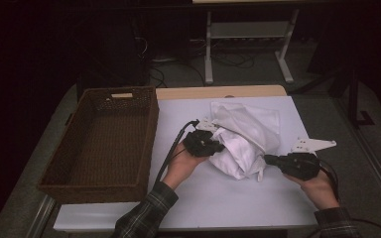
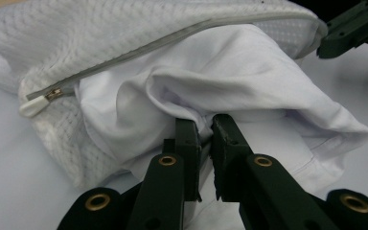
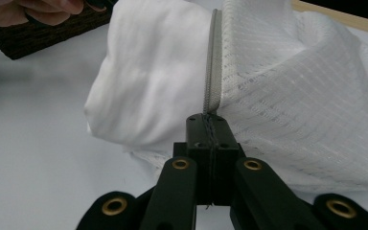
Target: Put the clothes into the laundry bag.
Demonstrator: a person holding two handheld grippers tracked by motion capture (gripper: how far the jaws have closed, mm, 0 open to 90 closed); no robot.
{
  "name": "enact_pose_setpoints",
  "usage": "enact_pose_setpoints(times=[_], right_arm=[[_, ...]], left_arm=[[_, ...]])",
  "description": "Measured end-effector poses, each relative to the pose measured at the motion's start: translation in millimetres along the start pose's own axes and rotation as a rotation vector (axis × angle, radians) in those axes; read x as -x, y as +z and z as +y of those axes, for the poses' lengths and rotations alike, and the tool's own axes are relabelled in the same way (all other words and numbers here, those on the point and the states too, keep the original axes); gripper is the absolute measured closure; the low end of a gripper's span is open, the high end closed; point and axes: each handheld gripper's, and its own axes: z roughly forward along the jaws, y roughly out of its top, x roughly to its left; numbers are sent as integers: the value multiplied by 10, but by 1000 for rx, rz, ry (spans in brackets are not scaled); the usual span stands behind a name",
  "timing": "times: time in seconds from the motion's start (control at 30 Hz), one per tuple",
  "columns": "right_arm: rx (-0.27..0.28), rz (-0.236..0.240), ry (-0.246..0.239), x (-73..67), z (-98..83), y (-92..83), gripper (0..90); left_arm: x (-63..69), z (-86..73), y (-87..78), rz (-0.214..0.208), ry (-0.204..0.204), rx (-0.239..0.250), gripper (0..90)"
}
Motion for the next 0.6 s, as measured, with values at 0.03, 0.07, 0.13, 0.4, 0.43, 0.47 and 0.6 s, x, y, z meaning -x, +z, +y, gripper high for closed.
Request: enact_pose_setpoints(times=[0.03, 0.07, 0.13, 0.4, 0.43, 0.47, 0.6], right_arm=[[-1, -3, -1, 0, 1, 1, 892], [-1, -3, -1, 0, 1, 1, 892], [2, -6, -1, 7, 6, 0, 892], [-11, -9, -6, 2, 0, 13, 892], [-6, -5, -2, 11, -5, 6, 891], [0, -7, 0, 21, -6, -12, 891], [12, -6, 9, 37, -11, -44, 891]], left_arm=[[14, 19, 33, -2, 4, -5, 822], [14, 19, 33, -2, 4, -5, 823], [61, 61, 189, -16, 14, -31, 824], [173, 74, 377, -40, 32, -59, 801], [163, 76, 358, -43, 33, -56, 770], [149, 82, 319, -45, 28, -50, 688], [69, 126, -19, -11, 11, -14, 643]])
